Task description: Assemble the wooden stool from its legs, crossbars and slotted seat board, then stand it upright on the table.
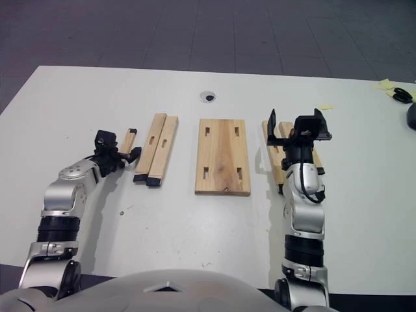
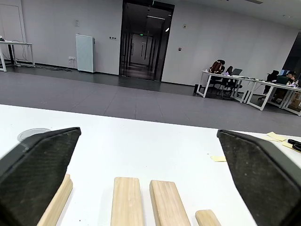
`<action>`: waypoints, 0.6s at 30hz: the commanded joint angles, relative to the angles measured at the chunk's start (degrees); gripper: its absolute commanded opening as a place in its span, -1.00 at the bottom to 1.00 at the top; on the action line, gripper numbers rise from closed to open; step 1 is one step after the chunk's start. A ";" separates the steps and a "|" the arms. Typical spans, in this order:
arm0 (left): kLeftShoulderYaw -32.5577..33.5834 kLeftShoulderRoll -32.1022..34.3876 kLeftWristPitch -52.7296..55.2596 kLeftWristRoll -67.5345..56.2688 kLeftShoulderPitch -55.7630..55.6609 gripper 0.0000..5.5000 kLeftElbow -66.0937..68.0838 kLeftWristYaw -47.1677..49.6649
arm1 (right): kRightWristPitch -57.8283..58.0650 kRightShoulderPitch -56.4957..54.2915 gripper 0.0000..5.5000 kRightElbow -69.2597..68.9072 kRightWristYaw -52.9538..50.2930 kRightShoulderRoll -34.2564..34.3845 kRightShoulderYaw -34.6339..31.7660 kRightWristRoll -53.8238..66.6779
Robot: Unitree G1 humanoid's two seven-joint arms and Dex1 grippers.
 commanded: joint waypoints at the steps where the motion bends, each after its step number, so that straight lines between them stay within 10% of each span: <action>1: -0.52 1.60 1.93 1.49 0.71 0.27 0.96 -0.26 | 0.72 -0.19 0.96 -0.53 -0.49 0.41 0.15 -0.15; 18: 3.72 0.67 -4.89 3.39 -3.80 -0.54 -0.84 6.75 | 4.28 -2.47 0.96 -0.69 0.24 0.02 0.23 0.88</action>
